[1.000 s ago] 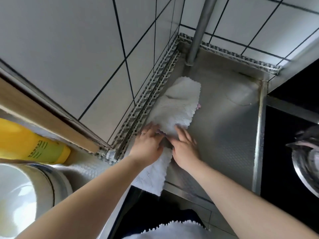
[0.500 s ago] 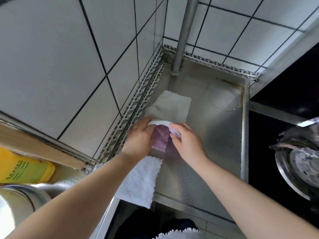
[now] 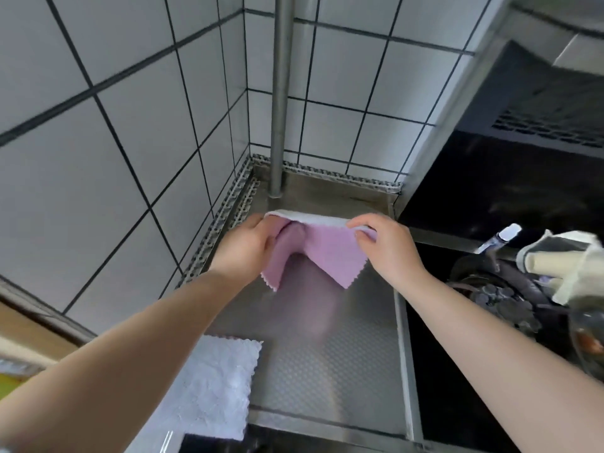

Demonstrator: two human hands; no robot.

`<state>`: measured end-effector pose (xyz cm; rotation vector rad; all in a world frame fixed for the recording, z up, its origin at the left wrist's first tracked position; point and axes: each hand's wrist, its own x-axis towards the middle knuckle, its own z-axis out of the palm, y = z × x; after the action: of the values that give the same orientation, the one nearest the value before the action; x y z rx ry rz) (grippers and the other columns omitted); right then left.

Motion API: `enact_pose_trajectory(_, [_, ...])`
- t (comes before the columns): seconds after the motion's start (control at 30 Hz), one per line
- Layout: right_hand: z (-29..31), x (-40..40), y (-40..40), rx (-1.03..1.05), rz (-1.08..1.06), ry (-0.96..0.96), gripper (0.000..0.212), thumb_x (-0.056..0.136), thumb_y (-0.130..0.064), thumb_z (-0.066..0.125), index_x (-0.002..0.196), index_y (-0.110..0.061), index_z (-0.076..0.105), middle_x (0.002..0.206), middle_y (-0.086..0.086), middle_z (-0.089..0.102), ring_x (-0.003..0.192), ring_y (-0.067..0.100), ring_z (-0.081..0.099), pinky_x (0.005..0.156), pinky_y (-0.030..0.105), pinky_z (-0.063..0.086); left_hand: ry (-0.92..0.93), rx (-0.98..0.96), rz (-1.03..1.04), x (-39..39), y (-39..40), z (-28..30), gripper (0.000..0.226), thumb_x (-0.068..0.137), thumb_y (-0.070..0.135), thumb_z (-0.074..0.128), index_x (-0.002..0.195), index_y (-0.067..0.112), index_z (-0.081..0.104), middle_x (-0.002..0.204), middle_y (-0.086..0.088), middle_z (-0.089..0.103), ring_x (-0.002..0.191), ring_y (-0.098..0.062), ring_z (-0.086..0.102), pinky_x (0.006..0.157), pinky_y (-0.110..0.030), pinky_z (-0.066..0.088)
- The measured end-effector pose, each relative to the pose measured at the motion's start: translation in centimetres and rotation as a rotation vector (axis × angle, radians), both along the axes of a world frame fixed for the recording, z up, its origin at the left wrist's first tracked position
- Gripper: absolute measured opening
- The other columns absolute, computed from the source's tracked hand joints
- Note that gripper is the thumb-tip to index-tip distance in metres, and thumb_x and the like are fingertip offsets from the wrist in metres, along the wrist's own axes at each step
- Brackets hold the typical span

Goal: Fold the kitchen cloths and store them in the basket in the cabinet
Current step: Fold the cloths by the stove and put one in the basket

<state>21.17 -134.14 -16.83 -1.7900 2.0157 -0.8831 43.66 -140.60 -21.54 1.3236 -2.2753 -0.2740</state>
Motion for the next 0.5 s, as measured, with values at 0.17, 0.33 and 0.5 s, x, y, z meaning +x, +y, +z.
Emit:
enact_pose_trajectory(0.17, [3.1,-3.1,1.1,-0.082,-0.049,0.03,0.024,0.09,-0.005,0.052,0.1,-0.018,0.069,0.101,-0.01,0.061,0.093,0.002,0.052,0.075,0.009,0.036,0.008,-0.005,-0.004,-1.2,-1.0,2.9,0.034,0.092,0.015,0.045,0.126,0.014,0.047,0.118,-0.008,0.057,0.09,-0.028,0.058,0.068,-0.034,0.048])
enact_pose_trajectory(0.33, [5.3,-5.7,2.3,-0.156,-0.12,0.043,0.019,0.088,-0.005,0.054,0.096,-0.018,0.065,0.095,-0.01,0.062,0.088,0.013,0.059,0.073,0.017,0.042,0.113,0.013,-0.02,-0.5,-1.6,6.0,0.034,0.093,0.025,0.051,0.127,0.022,0.045,0.115,-0.002,0.062,0.099,-0.025,0.06,0.075,-0.031,0.047])
enact_pose_trajectory(0.5, [6.5,-6.9,2.4,-0.17,-0.093,0.093,0.025,0.09,-0.009,0.056,0.112,-0.017,0.065,0.102,-0.009,0.063,0.087,0.007,0.057,0.075,0.012,0.04,0.178,-0.052,0.0,0.0,-3.1,8.9,0.014,0.092,0.027,0.056,0.085,0.016,0.061,0.077,0.0,0.062,0.074,-0.023,0.056,0.065,-0.036,0.046])
